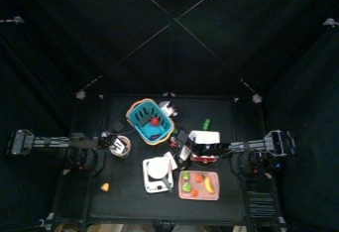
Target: Grab egg
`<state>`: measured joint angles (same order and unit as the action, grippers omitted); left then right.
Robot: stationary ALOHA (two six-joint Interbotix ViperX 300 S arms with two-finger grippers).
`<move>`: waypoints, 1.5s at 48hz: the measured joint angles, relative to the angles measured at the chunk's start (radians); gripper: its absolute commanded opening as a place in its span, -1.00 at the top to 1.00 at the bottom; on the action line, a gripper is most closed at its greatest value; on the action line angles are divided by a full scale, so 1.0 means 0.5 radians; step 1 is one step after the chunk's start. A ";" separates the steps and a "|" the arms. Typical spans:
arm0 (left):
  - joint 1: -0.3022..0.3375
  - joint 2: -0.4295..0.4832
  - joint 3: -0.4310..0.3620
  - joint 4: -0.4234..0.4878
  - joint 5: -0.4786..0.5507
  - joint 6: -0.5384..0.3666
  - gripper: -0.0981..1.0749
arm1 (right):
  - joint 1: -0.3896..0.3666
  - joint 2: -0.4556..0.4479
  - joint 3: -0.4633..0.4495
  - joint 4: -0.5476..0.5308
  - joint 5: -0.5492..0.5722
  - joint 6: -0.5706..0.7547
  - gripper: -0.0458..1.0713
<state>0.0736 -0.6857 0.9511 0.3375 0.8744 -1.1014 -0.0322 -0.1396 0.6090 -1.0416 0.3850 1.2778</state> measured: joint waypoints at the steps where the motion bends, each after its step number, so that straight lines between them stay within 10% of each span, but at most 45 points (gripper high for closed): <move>1: 0.000 0.003 0.009 0.028 0.009 -0.067 -0.47 | 0.000 -0.003 -0.003 0.000 0.000 0.000 -0.67; 21: -0.077 0.123 0.163 0.101 -0.031 -0.810 -0.54 | -0.061 0.000 -0.003 -0.025 -0.031 -0.018 -0.67; 72: 0.080 0.476 0.196 0.319 -0.328 -1.246 -0.76 | -0.098 0.000 0.021 -0.049 -0.077 -0.021 -0.67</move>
<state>0.1135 -0.4479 1.0492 0.4970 0.7102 -1.7242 -0.0813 -0.1396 0.6197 -1.0661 0.3467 1.2671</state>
